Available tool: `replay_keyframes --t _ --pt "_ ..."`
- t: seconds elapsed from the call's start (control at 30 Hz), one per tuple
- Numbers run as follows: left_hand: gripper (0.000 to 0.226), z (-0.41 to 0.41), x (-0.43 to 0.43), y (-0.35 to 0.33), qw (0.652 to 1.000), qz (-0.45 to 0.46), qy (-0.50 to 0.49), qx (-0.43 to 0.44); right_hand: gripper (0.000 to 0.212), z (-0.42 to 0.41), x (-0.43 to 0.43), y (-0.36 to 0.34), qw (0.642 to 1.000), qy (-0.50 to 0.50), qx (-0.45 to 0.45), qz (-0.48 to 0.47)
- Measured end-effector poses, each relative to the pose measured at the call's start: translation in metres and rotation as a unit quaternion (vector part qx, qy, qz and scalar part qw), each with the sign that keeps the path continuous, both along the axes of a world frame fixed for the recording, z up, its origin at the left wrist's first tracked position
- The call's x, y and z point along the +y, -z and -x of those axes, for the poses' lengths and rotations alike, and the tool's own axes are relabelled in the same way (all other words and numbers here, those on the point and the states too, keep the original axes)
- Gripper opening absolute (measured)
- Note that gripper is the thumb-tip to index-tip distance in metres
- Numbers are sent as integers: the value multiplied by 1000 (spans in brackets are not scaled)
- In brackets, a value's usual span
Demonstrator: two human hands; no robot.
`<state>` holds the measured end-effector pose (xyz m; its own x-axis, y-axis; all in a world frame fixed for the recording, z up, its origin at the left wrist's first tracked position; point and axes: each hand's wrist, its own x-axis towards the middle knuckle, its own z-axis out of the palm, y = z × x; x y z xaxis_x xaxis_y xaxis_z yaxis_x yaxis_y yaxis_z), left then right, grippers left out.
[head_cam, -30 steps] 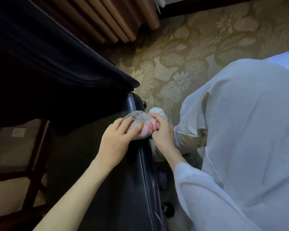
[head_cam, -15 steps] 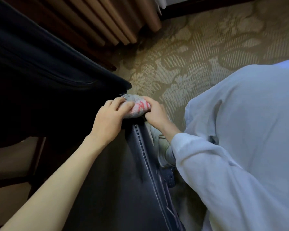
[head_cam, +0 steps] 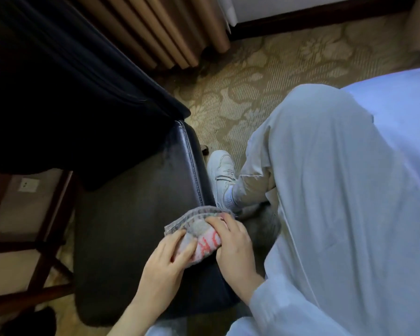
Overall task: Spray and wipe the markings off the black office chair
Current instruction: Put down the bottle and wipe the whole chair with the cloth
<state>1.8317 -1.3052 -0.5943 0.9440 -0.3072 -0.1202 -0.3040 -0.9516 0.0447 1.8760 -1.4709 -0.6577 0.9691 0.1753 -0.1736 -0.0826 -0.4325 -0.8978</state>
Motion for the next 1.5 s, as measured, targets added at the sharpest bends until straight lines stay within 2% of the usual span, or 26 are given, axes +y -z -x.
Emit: replay_keyframes --t 0.07,0.13,0.2,0.5,0.6,0.77,0.9,1.0,1.17,1.23,1.37,1.5 --pt "57 13 -4 6 1000 8 4 -9 54 18 -6 0 999 -7 54 3" --pt "42 15 -5 9 1000 7 11 -19 49 24 -12 0 997 -29 70 -3" --pt "38 6 -5 11 999 10 16 -26 49 14 -13 2 997 -47 68 -6" --pt "54 -60 5 20 997 23 9 -69 57 -54 15 17 996 43 43 -59" --pt "49 -92 5 21 997 19 -12 -74 57 -90 16 14 993 49 55 -88" --pt "35 -152 13 20 996 -4 -46 -74 64 -164 18 15 994 -17 86 -66" --pt "42 -180 19 18 995 -11 -68 -67 64 -193 19 17 993 -61 88 -56" --pt "45 -177 4 12 997 -9 -37 -64 56 -185 3 15 990 -79 113 -13" --pt "46 -130 -39 3 999 -17 26 -43 50 -116 -36 -2 985 -20 167 46" --pt "44 -101 -46 1 998 -9 46 -35 47 -82 -47 -13 985 -13 153 72" --pt "46 -57 -48 6 999 -6 39 -28 47 -54 -52 -16 988 -6 136 66" --pt "37 -68 -42 8 998 -16 42 -51 51 -62 -48 -13 989 -1 144 35"
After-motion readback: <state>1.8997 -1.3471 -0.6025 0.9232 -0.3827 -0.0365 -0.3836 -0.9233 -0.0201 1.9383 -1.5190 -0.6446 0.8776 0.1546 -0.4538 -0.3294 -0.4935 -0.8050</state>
